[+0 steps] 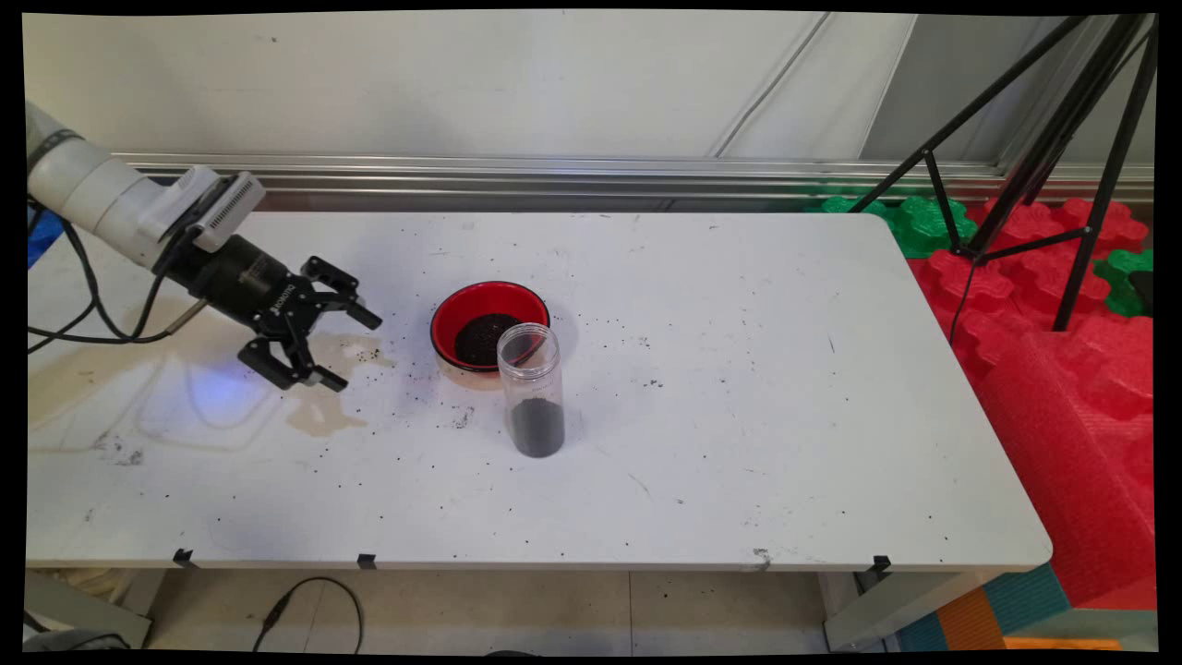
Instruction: Pick up the black seasoning powder from the table
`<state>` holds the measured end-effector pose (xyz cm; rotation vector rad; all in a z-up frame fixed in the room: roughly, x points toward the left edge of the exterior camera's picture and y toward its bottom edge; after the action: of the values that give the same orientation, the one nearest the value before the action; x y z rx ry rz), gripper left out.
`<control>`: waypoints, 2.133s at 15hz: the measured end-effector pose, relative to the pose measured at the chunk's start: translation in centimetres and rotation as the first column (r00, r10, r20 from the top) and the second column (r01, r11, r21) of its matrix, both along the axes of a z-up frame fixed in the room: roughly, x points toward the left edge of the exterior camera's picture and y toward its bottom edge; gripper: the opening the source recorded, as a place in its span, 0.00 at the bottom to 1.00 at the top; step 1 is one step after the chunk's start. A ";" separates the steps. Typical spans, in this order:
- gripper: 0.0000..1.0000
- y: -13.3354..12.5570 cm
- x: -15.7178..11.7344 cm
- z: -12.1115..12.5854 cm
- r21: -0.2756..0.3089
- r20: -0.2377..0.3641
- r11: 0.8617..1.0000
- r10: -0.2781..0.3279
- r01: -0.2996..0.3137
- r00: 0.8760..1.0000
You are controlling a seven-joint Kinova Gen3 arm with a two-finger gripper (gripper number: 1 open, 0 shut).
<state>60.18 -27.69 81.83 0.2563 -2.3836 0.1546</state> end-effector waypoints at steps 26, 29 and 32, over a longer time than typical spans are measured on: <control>1.00 -5.0 -11.0 -3.0 -0.087 -0.225 0.987 -0.152 0.136 0.962; 1.00 -5.3 -11.8 -3.5 -0.095 -0.240 0.985 -0.162 0.143 0.957; 1.00 -5.6 -12.5 -4.1 -0.099 -0.254 0.984 -0.168 0.148 0.952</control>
<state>47.66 -33.28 77.70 0.0434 -2.1190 0.1305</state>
